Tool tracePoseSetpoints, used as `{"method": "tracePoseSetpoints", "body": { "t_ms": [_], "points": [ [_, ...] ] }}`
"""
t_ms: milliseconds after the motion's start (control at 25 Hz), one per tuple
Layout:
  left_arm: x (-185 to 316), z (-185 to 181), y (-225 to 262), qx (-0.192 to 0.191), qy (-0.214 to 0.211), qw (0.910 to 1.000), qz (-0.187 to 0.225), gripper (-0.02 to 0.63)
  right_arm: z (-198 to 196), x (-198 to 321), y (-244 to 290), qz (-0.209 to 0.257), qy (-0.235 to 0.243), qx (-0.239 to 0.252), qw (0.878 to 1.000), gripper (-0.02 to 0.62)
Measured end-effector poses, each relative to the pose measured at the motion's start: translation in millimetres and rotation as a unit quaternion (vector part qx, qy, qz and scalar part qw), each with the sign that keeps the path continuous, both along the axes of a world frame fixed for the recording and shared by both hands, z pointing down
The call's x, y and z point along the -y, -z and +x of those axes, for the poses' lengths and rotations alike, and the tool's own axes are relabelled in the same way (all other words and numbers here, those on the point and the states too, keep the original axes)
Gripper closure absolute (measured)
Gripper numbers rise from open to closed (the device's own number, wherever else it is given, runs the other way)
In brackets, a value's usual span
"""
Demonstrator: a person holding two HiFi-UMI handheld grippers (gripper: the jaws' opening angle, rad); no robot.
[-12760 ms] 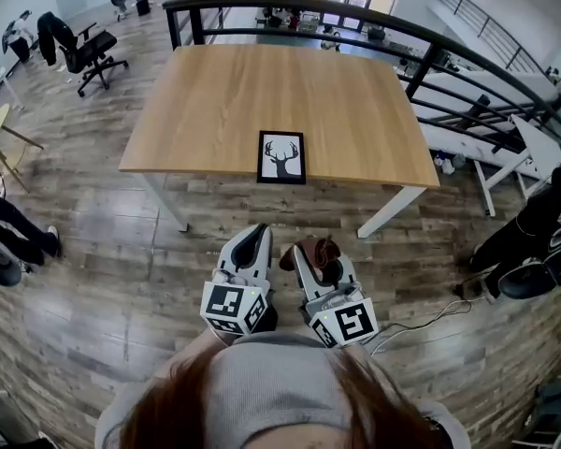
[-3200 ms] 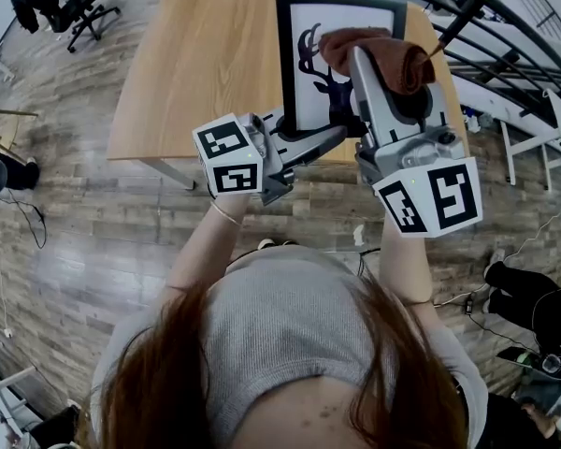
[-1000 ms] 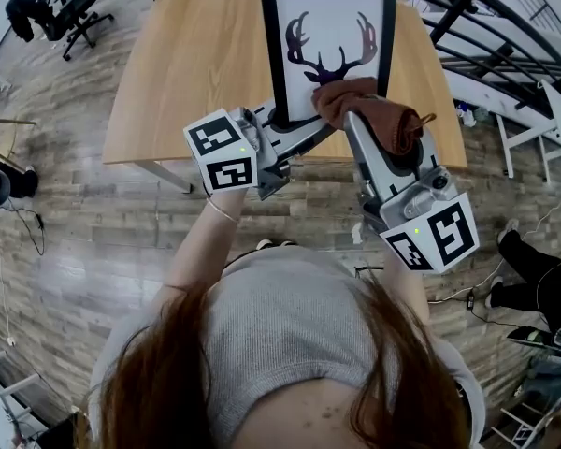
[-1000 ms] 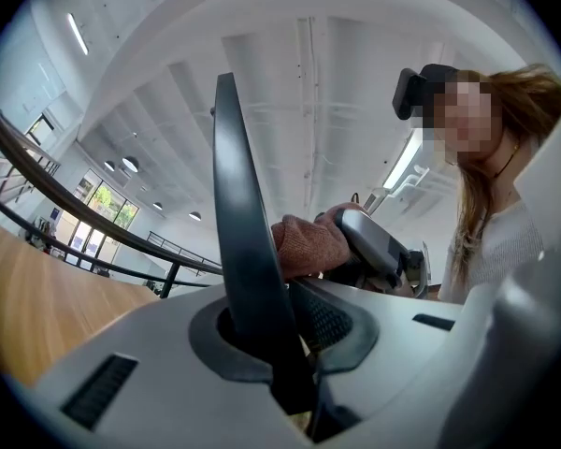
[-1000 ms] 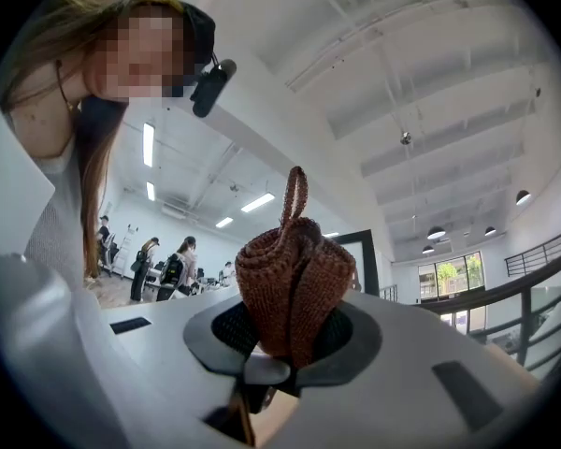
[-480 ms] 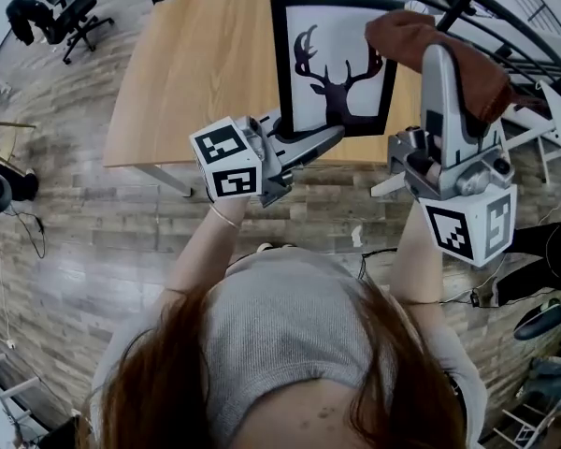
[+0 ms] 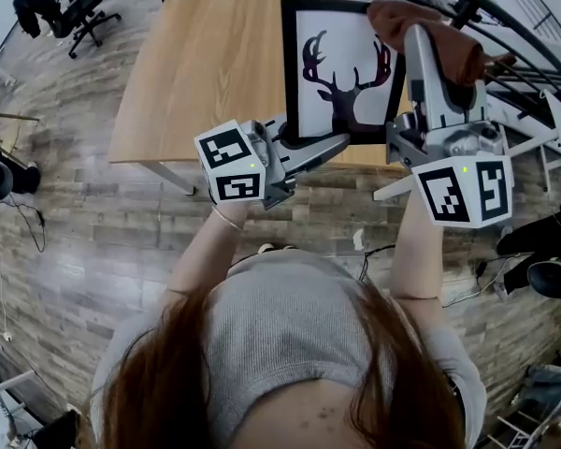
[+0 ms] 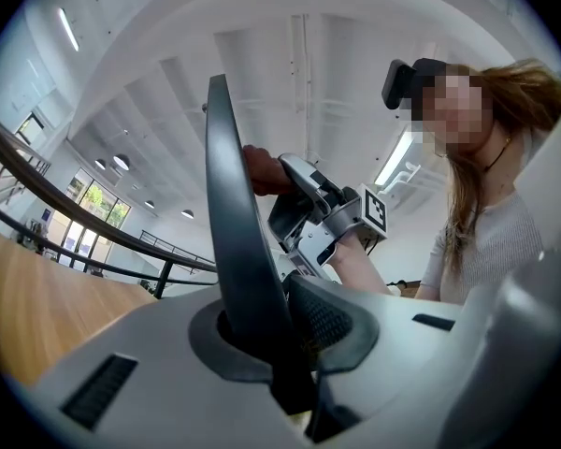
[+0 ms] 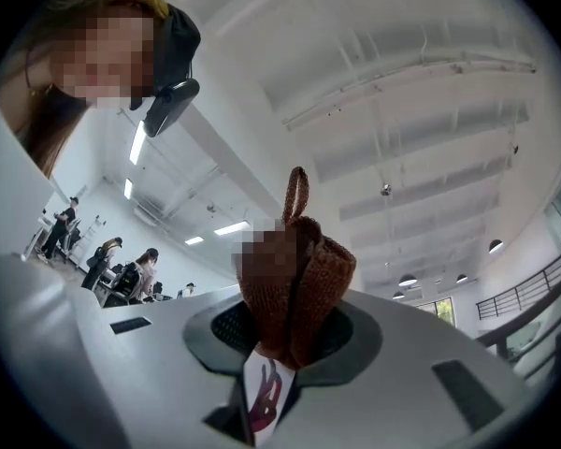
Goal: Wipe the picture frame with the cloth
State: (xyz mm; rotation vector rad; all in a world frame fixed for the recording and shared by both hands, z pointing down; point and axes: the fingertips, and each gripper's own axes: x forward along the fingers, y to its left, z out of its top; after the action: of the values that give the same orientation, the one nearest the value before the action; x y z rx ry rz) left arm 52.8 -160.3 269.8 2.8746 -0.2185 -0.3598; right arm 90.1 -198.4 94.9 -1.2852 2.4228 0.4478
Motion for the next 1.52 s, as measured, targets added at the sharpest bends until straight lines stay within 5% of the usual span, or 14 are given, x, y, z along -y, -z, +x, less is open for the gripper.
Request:
{"method": "tracePoseSetpoints", "body": {
  "t_ms": [1520],
  "points": [
    [4, 1, -2, -0.019, 0.012, 0.9995, -0.020, 0.538, 6, -45, -110, -0.141, 0.036, -0.056, 0.988, 0.499]
  ]
}}
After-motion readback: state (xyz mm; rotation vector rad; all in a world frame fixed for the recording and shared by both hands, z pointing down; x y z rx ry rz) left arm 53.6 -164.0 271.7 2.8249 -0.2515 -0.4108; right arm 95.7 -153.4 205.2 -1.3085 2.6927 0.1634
